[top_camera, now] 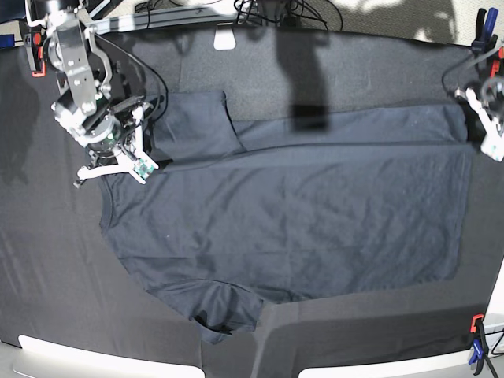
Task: Layout the t-shirt on the table in an organized manner, then fold the t-shirt properly
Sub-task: 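Release the shirt and lift both grippers away from the collar corners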
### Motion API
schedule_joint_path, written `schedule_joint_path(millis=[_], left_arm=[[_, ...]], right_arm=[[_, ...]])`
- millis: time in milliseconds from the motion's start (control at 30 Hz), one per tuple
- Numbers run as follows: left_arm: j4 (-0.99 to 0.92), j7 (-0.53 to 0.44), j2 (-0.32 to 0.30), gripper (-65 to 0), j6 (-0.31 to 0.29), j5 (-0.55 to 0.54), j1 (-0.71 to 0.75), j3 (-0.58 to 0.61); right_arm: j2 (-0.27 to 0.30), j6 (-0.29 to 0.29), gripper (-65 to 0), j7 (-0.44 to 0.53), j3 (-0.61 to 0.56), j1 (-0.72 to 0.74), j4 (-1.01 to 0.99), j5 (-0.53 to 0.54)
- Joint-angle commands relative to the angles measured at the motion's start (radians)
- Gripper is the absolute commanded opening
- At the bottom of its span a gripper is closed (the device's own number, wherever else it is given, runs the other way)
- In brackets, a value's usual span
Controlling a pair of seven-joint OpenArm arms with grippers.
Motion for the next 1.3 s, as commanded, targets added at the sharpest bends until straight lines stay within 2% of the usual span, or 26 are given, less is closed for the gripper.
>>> schedule_joint_path(millis=[0, 67, 167, 233, 433, 600, 800, 900, 1033, 1200, 1267], left_arm=[[0.011, -0.011, -0.025, -65.0, 0.014, -0.005, -0.005, -0.015], [0.011, -0.009, -0.025, -65.0, 0.015, -0.005, -0.005, -0.015], [0.011, -0.007, -0.025, -50.5, 0.016, -0.005, -0.005, -0.015], [0.011, -0.001, -0.025, -44.9, 0.016, -0.005, -0.005, -0.015], [0.011, 0.066, -0.026, -44.5, 0.034, 0.03, -0.005, -0.015], [0.011, 0.111, -0.035, -44.5, 0.177, 0.122, -0.005, -0.015], [0.011, 0.188, -0.036, -44.5, 0.274, 0.17, -0.005, -0.015], [0.018, 0.195, -0.036, -44.6, 0.314, 0.12, 0.0, -0.015], [0.085, 0.18, -0.035, -44.6, 0.317, 0.005, 0.019, -0.015], [0.296, 0.176, 0.0, -44.6, 0.312, -0.07, 0.086, -0.015], [0.388, 0.177, 0.034, -44.6, 0.276, -0.085, 0.109, -0.015]], right_arm=[[0.014, -0.011, -65.0, 0.019, 0.01, 0.014, 0.003, -0.016], [0.014, -0.011, -64.5, 0.043, 0.01, 0.014, -0.001, -0.016], [0.014, -0.011, -49.9, 0.058, 0.01, 0.017, -0.001, -0.011], [0.014, -0.011, -46.1, 0.057, 0.01, 0.02, -0.001, -0.012], [0.014, -0.012, -46.2, 0.057, 0.01, 0.048, 0.0, -0.009], [0.026, -0.013, -46.2, 0.057, 0.012, 0.056, 0.001, -0.009], [0.028, -0.013, -46.3, 0.047, 0.012, 0.055, 0.032, -0.005], [0.058, -0.012, -46.3, -0.014, 0.015, 0.055, 0.084, 0.103], [0.11, -0.004, -46.3, -0.136, 0.078, 0.055, 0.142, 0.246], [0.141, 0.09, -46.4, -0.182, 0.3, 0.001, 0.145, 0.408], [0.136, 0.137, -46.4, -0.182, 0.416, -0.036, 0.145, 0.475]])
